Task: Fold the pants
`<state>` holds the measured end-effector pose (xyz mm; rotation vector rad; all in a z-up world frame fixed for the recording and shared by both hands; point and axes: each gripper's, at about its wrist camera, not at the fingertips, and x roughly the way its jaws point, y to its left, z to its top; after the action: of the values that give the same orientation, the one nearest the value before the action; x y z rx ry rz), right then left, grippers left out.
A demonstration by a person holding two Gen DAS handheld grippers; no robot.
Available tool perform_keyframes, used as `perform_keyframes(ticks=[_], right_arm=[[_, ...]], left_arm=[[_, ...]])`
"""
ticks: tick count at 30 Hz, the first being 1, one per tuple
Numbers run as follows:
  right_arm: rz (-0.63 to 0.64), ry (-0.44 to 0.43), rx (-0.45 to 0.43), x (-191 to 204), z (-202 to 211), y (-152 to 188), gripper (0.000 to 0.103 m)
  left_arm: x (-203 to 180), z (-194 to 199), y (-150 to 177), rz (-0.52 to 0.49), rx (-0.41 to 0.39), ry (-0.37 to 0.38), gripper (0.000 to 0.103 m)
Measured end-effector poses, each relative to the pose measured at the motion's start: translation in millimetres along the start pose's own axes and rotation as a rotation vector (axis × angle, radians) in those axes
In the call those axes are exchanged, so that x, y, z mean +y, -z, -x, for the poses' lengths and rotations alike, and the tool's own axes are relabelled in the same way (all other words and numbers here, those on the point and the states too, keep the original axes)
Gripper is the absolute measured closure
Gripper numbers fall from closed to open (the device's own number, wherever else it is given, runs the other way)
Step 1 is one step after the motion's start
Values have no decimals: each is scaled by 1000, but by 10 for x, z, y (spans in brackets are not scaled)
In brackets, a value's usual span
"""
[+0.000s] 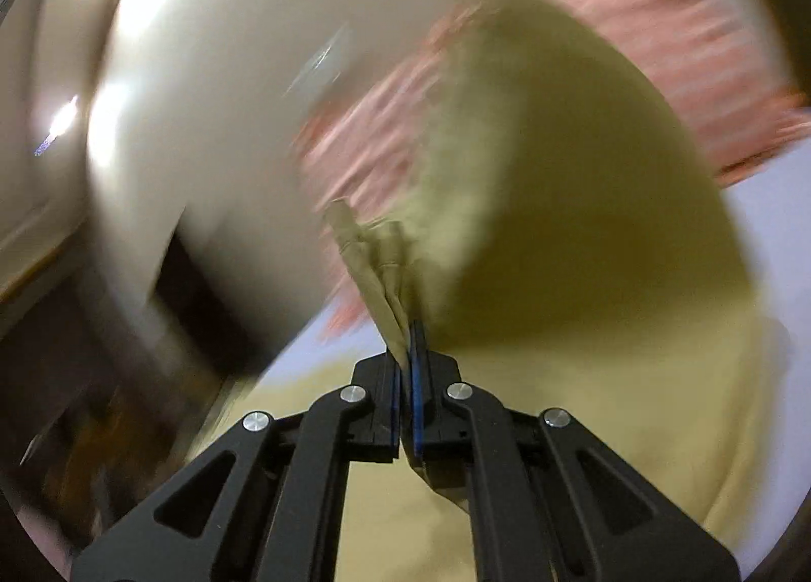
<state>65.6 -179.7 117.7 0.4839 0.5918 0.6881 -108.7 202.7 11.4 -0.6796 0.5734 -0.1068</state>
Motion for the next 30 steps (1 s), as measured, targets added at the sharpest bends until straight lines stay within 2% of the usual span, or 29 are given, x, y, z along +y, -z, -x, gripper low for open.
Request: perform_keyframes(ticks=[1, 3, 4, 5, 6, 7, 8, 11, 14, 15, 21, 23, 26, 28, 30], right_arm=[[55, -17, 138, 198, -335, 184, 99], [122, -8, 325, 416, -710, 520, 96], [133, -6, 381, 470, -790, 655, 92], [131, -8, 396, 490, -794, 721, 72], [119, -3, 392, 493, -752, 771, 57], [101, 5, 364, 474, -660, 781, 32], [88, 3, 332, 453, -587, 757, 22], [55, -1, 252, 380, -424, 602, 21], [26, 8, 231, 315, -366, 522, 20], [22, 6, 231, 329, -389, 546, 20], [13, -4, 264, 371, -435, 639, 19], [6, -4, 272, 360, -456, 666, 19], [-7, 0, 277, 314, -459, 680, 19], [-15, -2, 272, 288, -449, 676, 19], [-18, -4, 265, 278, -432, 674, 19]], left_arm=[[-17, 6, -7, -5, -5, -7, 37], [-12, 2, -32, -9, -5, -30, 32], [6, 3, -44, -6, -2, -36, 31], [27, 0, -58, -1, -1, -43, 29], [55, -9, -76, 8, -1, -52, 27], [70, -24, -93, 16, -1, -58, 25], [88, -39, -110, 25, -2, -61, 24], [114, -103, -161, 38, 0, -65, 24], [111, -163, -219, 45, 9, -89, 24], [105, -175, -242, 53, 8, -94, 20], [35, -163, -344, 62, 4, -117, 20], [34, -125, -405, 66, -26, -112, 23], [116, -20, -544, 81, -94, -147, 24], [324, 24, -640, 157, -113, -199, 25], [561, 71, -678, 260, -121, -192, 31]])
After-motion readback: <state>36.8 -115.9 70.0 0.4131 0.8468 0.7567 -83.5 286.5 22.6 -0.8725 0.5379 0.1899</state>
